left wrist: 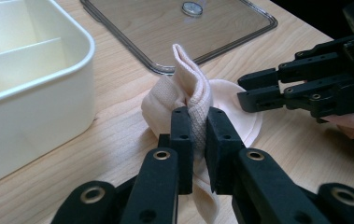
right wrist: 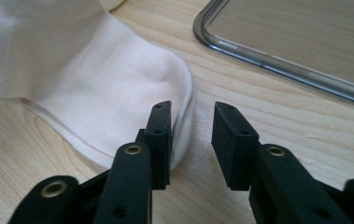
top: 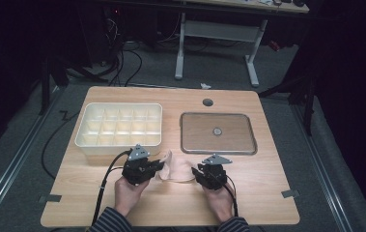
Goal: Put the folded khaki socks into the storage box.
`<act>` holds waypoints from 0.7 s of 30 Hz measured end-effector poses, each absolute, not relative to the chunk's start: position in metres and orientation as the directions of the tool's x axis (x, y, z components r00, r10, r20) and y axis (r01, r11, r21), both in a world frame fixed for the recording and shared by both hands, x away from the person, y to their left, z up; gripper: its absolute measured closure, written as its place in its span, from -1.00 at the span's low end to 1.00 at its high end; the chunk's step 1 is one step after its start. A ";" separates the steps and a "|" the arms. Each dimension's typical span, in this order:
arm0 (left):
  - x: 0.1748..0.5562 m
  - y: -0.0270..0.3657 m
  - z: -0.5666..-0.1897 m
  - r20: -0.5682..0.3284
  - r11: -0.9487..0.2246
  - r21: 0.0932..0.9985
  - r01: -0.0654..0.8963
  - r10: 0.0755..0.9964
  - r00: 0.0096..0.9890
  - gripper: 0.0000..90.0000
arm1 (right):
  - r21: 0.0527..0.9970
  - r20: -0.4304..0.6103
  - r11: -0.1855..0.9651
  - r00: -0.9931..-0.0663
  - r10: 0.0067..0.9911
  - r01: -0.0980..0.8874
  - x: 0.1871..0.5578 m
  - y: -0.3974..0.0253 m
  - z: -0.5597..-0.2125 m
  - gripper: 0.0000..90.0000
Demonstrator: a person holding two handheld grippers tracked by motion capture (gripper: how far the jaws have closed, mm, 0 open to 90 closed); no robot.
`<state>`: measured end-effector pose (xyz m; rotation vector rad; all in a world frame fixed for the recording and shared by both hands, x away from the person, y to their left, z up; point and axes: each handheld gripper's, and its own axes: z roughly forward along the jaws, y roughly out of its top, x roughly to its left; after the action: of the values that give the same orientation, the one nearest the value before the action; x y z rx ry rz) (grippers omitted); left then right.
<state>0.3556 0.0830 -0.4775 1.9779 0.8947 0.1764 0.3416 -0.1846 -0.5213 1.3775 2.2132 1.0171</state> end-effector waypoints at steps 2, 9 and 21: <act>0.355 0.081 -0.478 -0.220 -0.309 0.797 0.518 0.651 0.727 0.84 | 0.717 0.081 0.281 -0.477 0.875 0.638 0.342 -0.183 -0.523 0.64; 0.356 0.078 -0.479 -0.217 -0.320 0.793 0.518 0.647 0.731 0.83 | 0.712 0.072 0.310 -0.504 0.860 0.630 0.342 -0.178 -0.526 0.88; 0.355 0.069 -0.483 -0.215 -0.341 0.785 0.517 0.633 0.743 0.82 | 0.715 0.078 0.340 -0.553 0.829 0.611 0.341 -0.170 -0.526 0.90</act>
<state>0.3553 0.0694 -0.4831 2.0153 0.8703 0.1581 0.3411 -0.1697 -0.5262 1.2847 2.3087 1.0327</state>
